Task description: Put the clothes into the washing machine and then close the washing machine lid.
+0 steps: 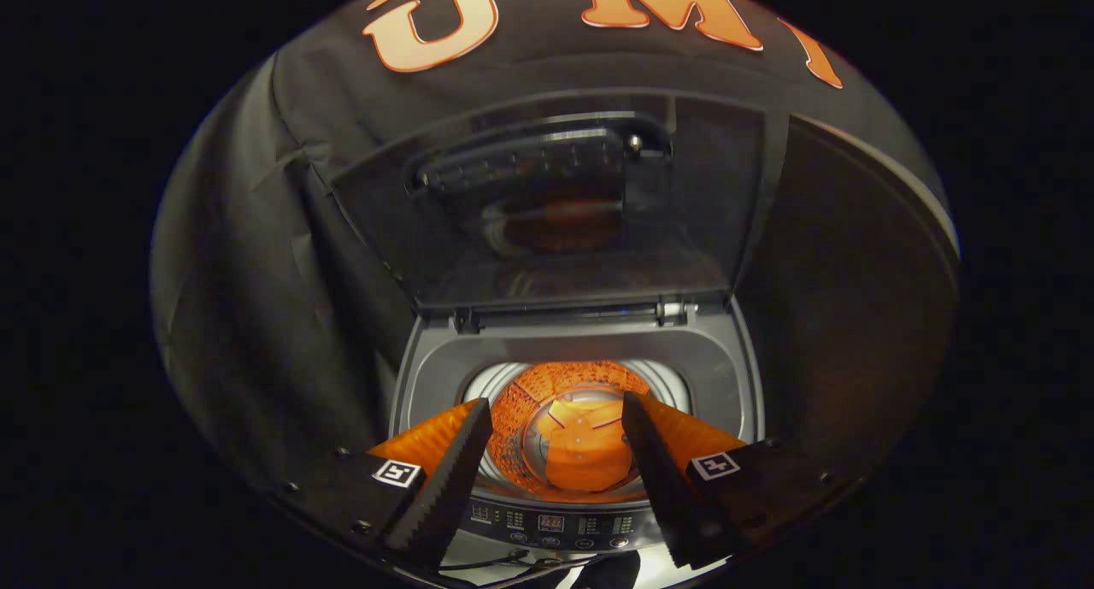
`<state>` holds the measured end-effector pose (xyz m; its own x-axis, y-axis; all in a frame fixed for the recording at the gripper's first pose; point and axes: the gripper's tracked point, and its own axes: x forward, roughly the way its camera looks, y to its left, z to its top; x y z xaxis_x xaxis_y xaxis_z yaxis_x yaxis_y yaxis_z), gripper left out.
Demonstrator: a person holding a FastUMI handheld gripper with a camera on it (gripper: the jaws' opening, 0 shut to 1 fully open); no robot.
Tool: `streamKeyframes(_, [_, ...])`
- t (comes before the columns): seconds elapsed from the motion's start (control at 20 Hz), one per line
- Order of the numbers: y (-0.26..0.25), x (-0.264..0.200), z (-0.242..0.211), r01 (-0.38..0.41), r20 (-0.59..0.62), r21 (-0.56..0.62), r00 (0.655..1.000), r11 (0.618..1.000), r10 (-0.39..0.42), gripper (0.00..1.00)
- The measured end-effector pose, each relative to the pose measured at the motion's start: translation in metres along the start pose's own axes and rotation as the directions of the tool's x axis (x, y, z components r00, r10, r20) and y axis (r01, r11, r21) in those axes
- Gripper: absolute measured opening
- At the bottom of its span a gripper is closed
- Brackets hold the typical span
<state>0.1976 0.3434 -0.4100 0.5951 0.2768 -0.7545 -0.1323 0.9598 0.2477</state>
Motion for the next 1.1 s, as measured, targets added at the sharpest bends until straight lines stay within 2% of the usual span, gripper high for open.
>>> streamKeyframes(0.3, [0.009,-0.028,0.069,0.008,0.138,-0.047,0.990,0.999,-0.001,0.99])
streamKeyframes(0.6, [0.029,-0.040,0.130,-0.016,0.242,-0.040,0.970,0.999,0.026,0.99])
streamKeyframes(1.1, [0.034,-0.019,0.204,-0.003,0.341,-0.035,0.940,0.999,0.015,0.99])
